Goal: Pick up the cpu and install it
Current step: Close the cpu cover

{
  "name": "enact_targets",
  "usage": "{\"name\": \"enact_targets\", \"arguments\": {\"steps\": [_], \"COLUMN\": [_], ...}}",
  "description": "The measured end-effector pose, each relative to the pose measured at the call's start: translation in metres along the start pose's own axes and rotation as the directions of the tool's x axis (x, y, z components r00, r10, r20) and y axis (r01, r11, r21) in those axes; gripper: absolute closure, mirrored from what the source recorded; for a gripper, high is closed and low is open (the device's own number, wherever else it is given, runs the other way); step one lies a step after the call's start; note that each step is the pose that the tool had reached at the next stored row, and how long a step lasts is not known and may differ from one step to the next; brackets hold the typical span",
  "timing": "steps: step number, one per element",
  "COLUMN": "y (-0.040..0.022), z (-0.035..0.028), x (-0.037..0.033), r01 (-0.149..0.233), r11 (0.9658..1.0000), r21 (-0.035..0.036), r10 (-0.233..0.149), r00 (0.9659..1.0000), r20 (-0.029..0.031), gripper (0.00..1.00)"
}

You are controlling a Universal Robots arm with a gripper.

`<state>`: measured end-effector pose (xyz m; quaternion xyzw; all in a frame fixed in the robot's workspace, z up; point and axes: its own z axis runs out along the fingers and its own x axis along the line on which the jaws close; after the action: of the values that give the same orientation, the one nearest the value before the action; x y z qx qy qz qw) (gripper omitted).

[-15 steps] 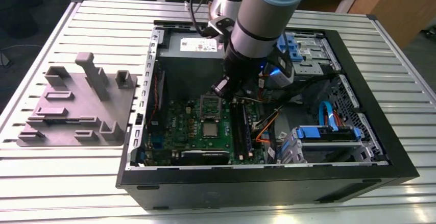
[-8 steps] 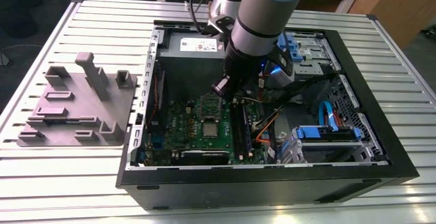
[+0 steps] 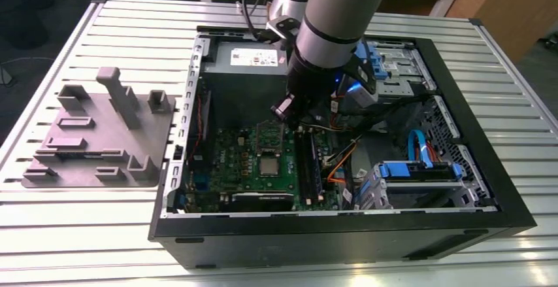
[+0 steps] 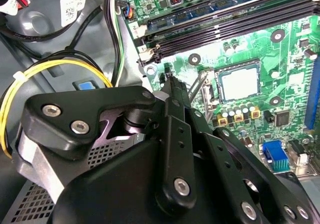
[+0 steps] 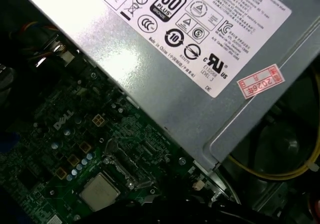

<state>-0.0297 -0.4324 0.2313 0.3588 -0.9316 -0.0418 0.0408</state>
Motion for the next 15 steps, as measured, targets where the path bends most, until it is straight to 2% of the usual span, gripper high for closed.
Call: {"name": "enact_targets", "arguments": {"steps": [6, 15], "y": [0.0003, 0.0004], "z": [-0.0005, -0.0008], "x": [0.0002, 0.0002], "r01": [0.011, 0.057], "r11": [0.9999, 0.9983], "r21": [0.0092, 0.0112], "r10": [-0.011, -0.057], "r00": [0.9999, 0.9982], "r20": [-0.0092, -0.0152], "gripper": [0.9, 0.9]}}
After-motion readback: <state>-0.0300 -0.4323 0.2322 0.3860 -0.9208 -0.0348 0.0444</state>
